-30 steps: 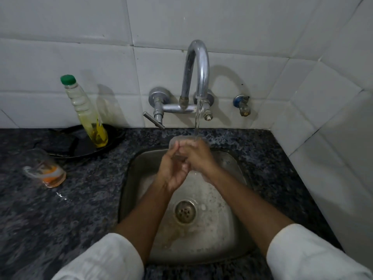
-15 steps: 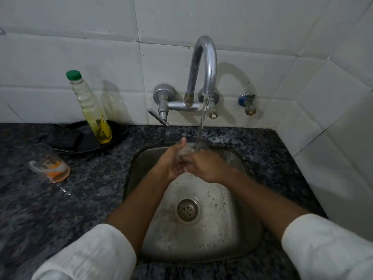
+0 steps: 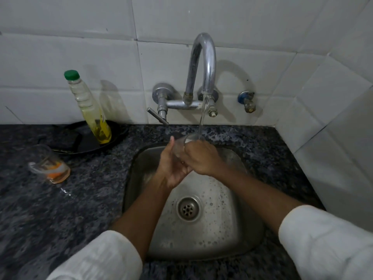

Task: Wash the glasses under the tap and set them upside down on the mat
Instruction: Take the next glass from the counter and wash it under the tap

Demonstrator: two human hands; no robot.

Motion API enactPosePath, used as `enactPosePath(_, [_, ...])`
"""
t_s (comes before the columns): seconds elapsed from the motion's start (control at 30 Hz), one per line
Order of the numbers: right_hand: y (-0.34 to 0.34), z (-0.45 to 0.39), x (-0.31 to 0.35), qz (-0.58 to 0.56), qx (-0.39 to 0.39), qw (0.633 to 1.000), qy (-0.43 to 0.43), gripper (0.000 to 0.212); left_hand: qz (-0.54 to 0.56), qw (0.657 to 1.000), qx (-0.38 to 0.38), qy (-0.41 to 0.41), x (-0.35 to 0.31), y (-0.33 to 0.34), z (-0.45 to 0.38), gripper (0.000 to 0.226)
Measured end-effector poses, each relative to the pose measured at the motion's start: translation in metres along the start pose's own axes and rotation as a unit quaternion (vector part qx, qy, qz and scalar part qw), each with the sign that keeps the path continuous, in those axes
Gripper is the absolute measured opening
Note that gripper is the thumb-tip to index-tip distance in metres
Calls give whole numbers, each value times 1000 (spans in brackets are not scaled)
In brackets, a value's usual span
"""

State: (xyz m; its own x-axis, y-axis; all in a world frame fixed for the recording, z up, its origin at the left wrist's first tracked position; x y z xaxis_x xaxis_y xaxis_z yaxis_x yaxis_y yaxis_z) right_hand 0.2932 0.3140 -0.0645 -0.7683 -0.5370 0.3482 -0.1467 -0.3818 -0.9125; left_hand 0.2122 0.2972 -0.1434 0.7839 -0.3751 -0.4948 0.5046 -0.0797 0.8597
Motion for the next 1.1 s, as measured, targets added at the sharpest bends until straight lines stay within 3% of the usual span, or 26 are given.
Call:
enactPosePath(0.07, [-2,-1,2,-267,-94,958,35,27,37,997,23,69,-1,-1,-2,65])
enactPosePath(0.1, [-1,2,3,-316,-107,943,3,27,30,995,16,91,-6,-1,-2,68])
enactPosePath(0.17, [-1,10,7,-171,-34,982,-76,25,-19,996,-30,80,-16,-1,-2,71])
enactPosePath(0.23, [7,15,0,86,101,990,-54,26,-45,995,-91,0,-12,-3,-2,73])
enactPosePath(0.27, [8,13,-4,126,105,986,-33,25,-41,995,-82,-33,-5,-1,0,78])
enactPosePath(0.33, [9,10,2,38,32,999,-6,32,6,999,-39,-28,8,1,2,81])
enactPosePath(0.43, [13,9,0,-118,-88,989,-21,41,75,995,-4,67,3,-3,0,42])
enactPosePath(0.5, [20,12,-7,-148,-44,988,-19,32,39,995,-3,95,-5,-2,0,38])
enactPosePath(0.53, [19,13,-12,-228,-27,973,1,26,19,994,-36,101,-6,-3,0,43])
enactPosePath(0.57, [18,15,-15,-368,-35,928,33,20,-1,990,-91,105,-3,-2,1,48])
enactPosePath(0.67, [42,13,-24,-705,-89,686,158,17,-151,941,-272,132,-2,10,9,74])
enactPosePath(0.73, [64,11,-22,-815,-122,533,192,29,-363,867,-299,163,-10,23,12,81])
enactPosePath(0.8, [75,10,-14,-877,-126,422,195,50,-526,788,-264,179,-14,37,11,83])
enactPosePath(0.87, [80,7,-11,-897,-123,381,186,65,-591,755,-220,181,-15,48,12,80])
enactPosePath(0.97, [79,-1,-15,-907,-138,363,166,58,-630,732,-148,211,-18,57,14,74])
enactPosePath(1.0, [77,-3,-18,-904,-140,368,166,54,-638,726,-132,219,-21,58,14,72])
enactPosePath(1.1, [72,-6,-26,-874,-130,432,180,41,-644,718,-119,237,-30,59,17,64])
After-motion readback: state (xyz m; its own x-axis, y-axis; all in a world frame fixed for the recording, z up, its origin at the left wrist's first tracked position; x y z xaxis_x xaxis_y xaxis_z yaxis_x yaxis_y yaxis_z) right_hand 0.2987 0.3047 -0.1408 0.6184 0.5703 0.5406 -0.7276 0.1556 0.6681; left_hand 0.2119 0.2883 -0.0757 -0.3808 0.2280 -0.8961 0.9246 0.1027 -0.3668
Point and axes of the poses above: each hand's wrist, its own z-axis away from the middle knuckle, its own y-axis out of the palm, x = y × z, the point moved 4 cm from there along -z, towards the middle knuckle, and after that the axes turned 15 degrees about x, right-handed, at the moved point
